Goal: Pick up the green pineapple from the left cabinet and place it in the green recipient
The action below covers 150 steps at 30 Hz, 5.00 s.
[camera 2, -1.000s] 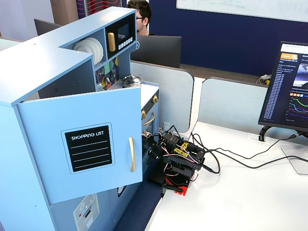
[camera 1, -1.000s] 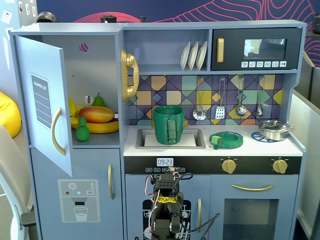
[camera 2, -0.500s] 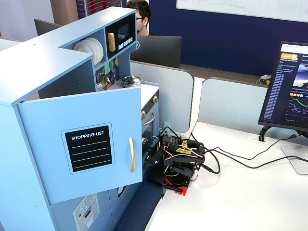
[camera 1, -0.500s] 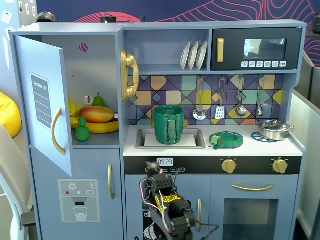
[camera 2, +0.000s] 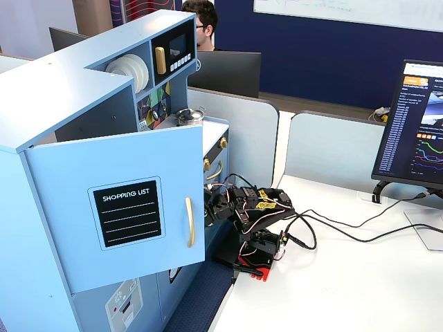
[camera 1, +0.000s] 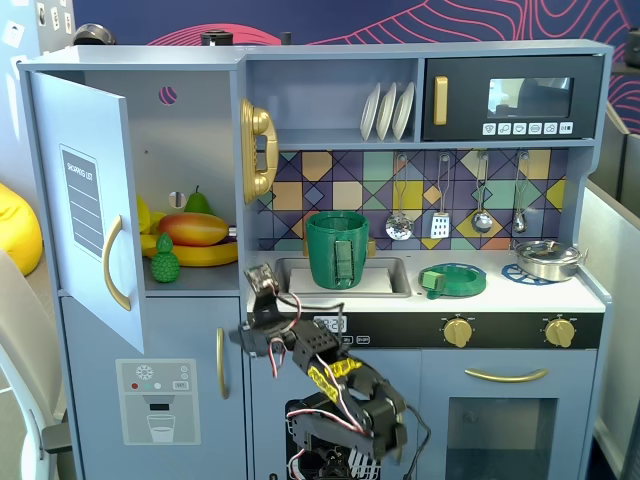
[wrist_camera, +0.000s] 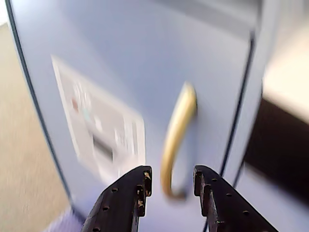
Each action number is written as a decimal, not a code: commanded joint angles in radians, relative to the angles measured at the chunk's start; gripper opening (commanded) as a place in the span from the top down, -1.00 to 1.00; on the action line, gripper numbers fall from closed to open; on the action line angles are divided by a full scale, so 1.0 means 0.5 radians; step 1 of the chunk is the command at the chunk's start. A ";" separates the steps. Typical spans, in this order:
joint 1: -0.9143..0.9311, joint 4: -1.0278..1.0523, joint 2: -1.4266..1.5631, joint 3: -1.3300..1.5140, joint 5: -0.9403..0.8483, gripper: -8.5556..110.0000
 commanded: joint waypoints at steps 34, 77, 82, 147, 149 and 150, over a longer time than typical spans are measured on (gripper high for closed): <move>-0.040 -1.077 -1.555 -1.230 0.150 0.12; -0.037 -1.285 -2.709 -2.292 0.000 0.19; -0.049 -1.249 -2.798 -2.399 0.009 0.21; 1.384 -0.322 -1.448 -2.187 -0.101 0.86; 1.427 -0.322 -1.598 -2.313 -0.055 0.86; 1.442 -0.328 -1.657 -2.356 -0.055 0.86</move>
